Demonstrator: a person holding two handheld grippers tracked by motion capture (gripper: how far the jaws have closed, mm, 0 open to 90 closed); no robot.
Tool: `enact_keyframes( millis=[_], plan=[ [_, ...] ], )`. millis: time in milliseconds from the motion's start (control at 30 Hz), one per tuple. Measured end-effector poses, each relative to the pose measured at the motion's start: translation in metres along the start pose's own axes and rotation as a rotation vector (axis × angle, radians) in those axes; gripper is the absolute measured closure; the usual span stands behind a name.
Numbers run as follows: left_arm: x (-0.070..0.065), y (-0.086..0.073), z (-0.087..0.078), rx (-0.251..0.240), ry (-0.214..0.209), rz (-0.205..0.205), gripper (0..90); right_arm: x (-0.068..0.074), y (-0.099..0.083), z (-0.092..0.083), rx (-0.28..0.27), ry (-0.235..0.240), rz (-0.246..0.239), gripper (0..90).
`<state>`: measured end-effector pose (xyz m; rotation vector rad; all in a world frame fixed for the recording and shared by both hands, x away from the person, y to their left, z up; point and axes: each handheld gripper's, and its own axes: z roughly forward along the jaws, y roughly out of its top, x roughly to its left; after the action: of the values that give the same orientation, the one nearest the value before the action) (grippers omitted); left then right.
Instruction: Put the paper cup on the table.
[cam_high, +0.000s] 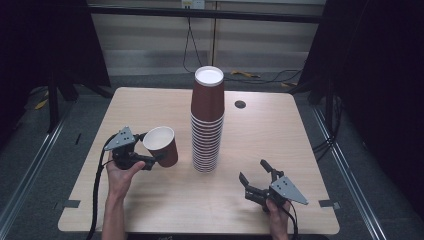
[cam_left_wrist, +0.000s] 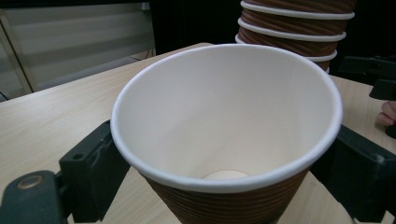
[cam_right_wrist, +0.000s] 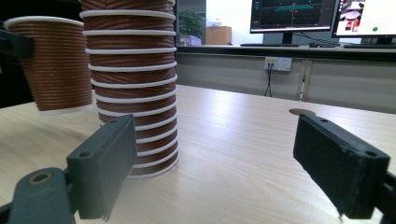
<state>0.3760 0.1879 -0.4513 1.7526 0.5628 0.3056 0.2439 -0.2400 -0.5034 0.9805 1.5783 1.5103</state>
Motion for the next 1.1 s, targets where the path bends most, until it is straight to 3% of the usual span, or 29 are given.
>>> enact_keyframes(
  millis=[167, 300, 467, 533, 733, 967, 1100],
  plan=[
    [0.012, -0.003, 0.006, -0.003, 0.02, -0.035, 10.5, 0.0, 0.0, 0.0, -0.002, 0.007, -0.002, 13.4],
    [0.018, 0.001, 0.013, 0.023, 0.051, -0.014, 10.3, -0.001, 0.0, -0.001, -0.005, 0.008, -0.004, 13.4],
    [0.024, 0.005, 0.021, 0.045, 0.059, -0.015, 9.9, -0.001, 0.0, -0.001, -0.013, 0.009, -0.001, 13.5],
    [0.025, 0.004, 0.023, 0.045, 0.059, -0.017, 9.9, -0.001, -0.001, -0.001, -0.015, 0.01, -0.001, 13.5],
    [0.034, -0.004, 0.029, 0.099, 0.109, -0.008, 9.4, -0.001, -0.001, -0.001, -0.015, 0.013, 0.0, 13.5],
    [0.038, -0.01, 0.033, 0.154, 0.133, -0.006, 8.6, -0.001, -0.001, -0.001, -0.015, 0.015, 0.0, 13.5],
    [0.037, -0.011, 0.035, 0.165, 0.12, -0.005, 9.1, -0.001, 0.0, -0.001, -0.014, 0.015, -0.003, 13.5]
  ],
)
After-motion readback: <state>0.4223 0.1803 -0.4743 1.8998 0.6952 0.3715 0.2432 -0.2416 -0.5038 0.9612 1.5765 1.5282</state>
